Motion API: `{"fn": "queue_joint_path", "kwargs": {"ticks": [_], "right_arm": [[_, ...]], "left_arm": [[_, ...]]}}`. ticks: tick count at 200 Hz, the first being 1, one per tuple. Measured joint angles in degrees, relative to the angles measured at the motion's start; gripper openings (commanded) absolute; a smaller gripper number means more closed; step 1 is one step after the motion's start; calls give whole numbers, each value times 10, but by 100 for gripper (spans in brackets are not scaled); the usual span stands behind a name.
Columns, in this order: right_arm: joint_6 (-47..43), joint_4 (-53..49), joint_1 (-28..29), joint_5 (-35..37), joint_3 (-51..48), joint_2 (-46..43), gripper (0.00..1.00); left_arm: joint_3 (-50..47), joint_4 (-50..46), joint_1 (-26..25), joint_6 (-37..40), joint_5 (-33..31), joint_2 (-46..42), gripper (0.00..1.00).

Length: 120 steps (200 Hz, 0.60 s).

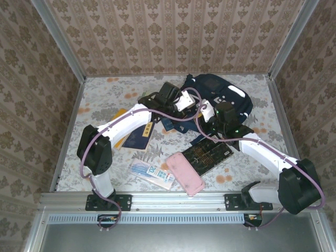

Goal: Pack the student bag

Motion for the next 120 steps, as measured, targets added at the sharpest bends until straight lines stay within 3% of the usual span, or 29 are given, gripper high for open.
{"fn": "queue_joint_path", "kwargs": {"ticks": [67, 120], "right_arm": [[0, 1, 2, 3, 0, -1, 0], [-7, 0, 24, 32, 2, -11, 0]], "left_arm": [[-46, 40, 0, 4, -24, -35, 0], [-48, 45, 0, 20, -100, -45, 0]]}}
